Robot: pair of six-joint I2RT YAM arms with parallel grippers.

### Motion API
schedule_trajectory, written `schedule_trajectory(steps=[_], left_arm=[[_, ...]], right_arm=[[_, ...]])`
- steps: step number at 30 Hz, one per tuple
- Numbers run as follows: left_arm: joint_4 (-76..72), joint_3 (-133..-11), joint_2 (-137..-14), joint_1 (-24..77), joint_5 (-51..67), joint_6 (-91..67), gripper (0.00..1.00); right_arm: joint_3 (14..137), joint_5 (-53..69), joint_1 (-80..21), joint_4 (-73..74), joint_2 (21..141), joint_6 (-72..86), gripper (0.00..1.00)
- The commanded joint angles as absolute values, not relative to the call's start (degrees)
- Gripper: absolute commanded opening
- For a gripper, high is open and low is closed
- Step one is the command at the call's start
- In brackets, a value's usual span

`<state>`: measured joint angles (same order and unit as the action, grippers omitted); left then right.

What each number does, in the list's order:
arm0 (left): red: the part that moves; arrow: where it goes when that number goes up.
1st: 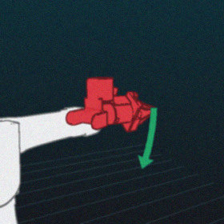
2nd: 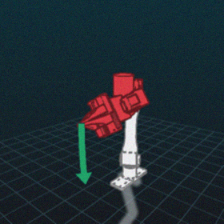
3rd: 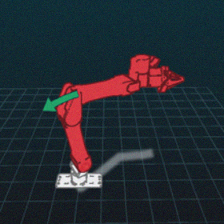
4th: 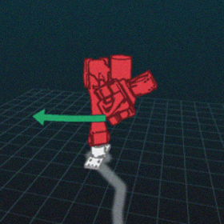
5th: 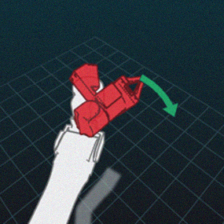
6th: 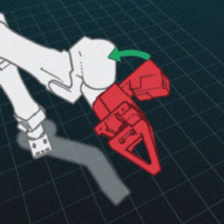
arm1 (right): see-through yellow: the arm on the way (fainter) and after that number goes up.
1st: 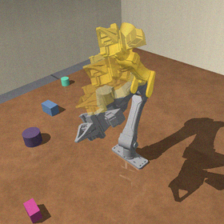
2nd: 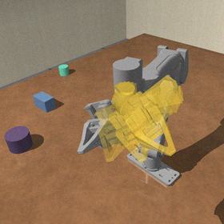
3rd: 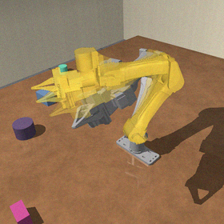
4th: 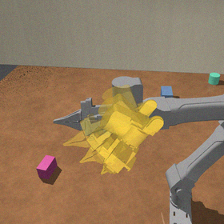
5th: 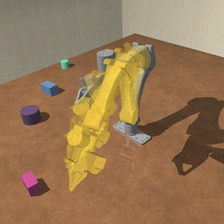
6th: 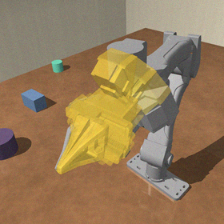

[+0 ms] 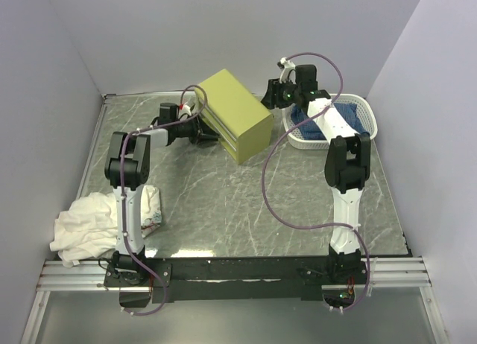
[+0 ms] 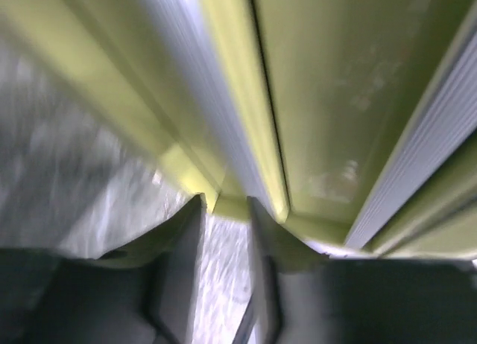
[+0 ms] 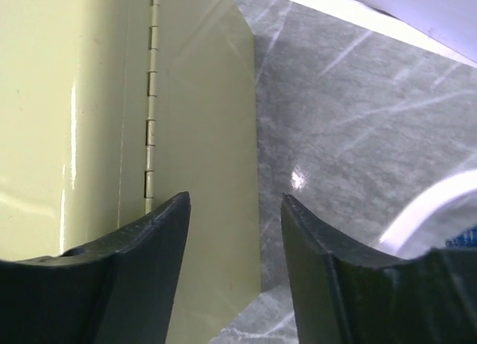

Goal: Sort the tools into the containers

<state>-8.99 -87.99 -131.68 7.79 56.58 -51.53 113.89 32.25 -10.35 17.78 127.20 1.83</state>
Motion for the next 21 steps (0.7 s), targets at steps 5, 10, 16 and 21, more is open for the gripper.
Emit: schedule_trajectory(steps=[5,10,16,21], left_arm=[[6.75,-81.48,-114.88,2.64,51.51,-39.23,0.96],[14.58,-78.93,-107.5,0.62,45.1,-32.53,0.96],[20.12,-76.64,-99.76,0.44,24.93,-19.27,0.96],[17.24,-77.34,-94.5,0.44,9.77,-11.08,0.96]], right_arm=[[110.92,19.18,-11.43,19.51,117.87,0.53,0.85],[106.09,5.31,-11.6,19.16,112.77,-2.64,1.0],[92.48,-10.09,-13.01,16.88,101.8,-0.27,1.0],[76.66,-10.29,-13.45,16.87,86.07,-0.09,1.0]])
